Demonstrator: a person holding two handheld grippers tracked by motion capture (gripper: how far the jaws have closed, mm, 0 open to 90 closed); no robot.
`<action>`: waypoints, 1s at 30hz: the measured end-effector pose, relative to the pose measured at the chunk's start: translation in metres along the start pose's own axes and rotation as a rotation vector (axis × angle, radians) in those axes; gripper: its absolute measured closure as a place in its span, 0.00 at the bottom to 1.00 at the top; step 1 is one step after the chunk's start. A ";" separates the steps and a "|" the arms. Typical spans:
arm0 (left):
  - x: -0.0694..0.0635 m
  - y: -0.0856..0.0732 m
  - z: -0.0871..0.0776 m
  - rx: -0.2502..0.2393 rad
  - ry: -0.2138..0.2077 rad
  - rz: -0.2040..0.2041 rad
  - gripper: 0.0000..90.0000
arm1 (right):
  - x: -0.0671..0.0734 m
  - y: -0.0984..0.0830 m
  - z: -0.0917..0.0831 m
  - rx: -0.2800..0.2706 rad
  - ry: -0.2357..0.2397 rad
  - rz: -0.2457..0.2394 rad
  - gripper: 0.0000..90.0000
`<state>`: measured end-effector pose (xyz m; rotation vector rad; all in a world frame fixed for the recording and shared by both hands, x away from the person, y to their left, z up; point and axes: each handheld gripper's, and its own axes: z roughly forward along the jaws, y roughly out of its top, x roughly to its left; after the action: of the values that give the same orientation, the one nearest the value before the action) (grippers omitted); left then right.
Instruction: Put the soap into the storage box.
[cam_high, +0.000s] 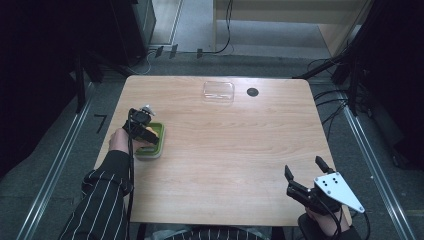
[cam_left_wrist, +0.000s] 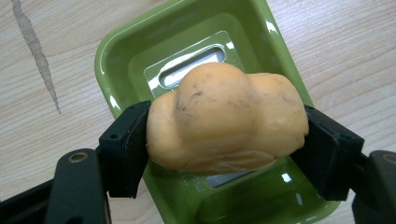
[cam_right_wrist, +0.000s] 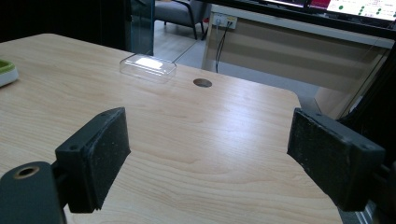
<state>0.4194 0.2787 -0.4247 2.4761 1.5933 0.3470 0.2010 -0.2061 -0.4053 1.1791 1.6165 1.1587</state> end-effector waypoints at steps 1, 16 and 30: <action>0.000 0.000 0.000 0.001 0.000 0.001 0.29 | 0.000 0.000 0.000 0.000 0.000 0.000 0.15; 0.002 0.000 0.001 -0.019 0.002 -0.007 0.29 | 0.000 0.000 0.000 0.001 0.001 0.001 0.15; 0.003 -0.001 -0.004 -0.047 0.022 -0.007 0.23 | -0.001 0.000 0.000 -0.004 0.000 0.005 0.15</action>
<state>0.4185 0.2824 -0.4212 2.4398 1.5826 0.4074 0.2007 -0.2068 -0.4052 1.1815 1.6106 1.1647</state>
